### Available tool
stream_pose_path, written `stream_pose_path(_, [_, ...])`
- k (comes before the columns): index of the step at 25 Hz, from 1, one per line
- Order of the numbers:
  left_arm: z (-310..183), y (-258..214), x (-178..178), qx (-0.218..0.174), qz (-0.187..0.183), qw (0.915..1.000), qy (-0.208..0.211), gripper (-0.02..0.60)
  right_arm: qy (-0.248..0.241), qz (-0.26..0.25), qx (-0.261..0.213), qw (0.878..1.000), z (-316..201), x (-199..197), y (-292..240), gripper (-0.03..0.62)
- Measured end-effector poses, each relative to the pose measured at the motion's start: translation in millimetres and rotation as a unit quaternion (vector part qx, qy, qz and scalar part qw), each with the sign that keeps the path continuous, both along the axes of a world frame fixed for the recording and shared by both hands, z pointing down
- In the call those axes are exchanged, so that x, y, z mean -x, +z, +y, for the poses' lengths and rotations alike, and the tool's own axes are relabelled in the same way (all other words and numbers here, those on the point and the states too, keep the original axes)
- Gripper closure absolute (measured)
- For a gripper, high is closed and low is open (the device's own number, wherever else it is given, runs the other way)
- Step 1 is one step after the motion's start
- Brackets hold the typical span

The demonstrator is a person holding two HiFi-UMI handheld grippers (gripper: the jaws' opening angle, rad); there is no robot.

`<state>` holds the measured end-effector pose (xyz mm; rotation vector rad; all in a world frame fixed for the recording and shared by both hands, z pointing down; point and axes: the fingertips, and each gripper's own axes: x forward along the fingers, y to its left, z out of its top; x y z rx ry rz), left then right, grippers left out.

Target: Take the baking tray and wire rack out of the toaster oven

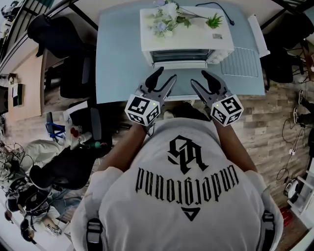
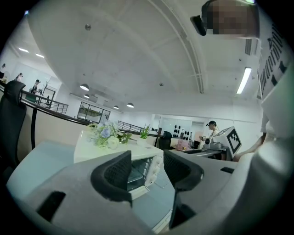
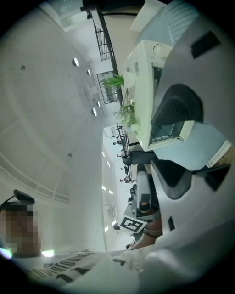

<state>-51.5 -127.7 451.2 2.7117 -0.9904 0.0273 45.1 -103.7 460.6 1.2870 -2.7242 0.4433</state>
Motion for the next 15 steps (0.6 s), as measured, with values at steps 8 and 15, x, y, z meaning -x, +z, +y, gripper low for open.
stream_pose_path(8, [-16, 35, -7, 0.077, 0.045, 0.996, -0.011, 0.354, 0.011, -0.061, 0.044, 0.997, -26, -9, 22, 0.387])
stream_pose_path(15, [-34, 71, -22, 0.145, 0.099, 0.9842, -0.022, 0.359, 0.038, -0.13, 0.106, 0.985, -53, -26, 60, 0.394])
